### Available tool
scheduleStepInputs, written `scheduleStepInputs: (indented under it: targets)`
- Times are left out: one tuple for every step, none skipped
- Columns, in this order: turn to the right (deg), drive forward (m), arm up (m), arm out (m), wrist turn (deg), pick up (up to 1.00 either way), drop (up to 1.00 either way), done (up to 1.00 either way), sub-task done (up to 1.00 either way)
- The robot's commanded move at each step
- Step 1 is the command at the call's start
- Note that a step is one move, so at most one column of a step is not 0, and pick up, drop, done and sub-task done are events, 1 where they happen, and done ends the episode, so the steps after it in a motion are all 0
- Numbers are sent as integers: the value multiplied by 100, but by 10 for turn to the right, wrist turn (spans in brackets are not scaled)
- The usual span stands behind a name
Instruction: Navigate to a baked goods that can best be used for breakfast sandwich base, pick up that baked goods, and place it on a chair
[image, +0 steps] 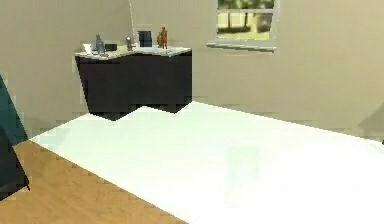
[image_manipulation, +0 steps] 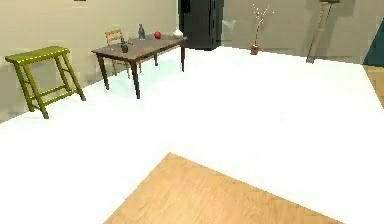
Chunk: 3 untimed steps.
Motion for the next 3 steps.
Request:
scheduleStepInputs:
  targets:
    - [60,0,0,0,0,0,0,0,0]
    - [0,70,0,0,0,0,0,0,0]
    - [-180,0,0,0,0,0,0,0,0]
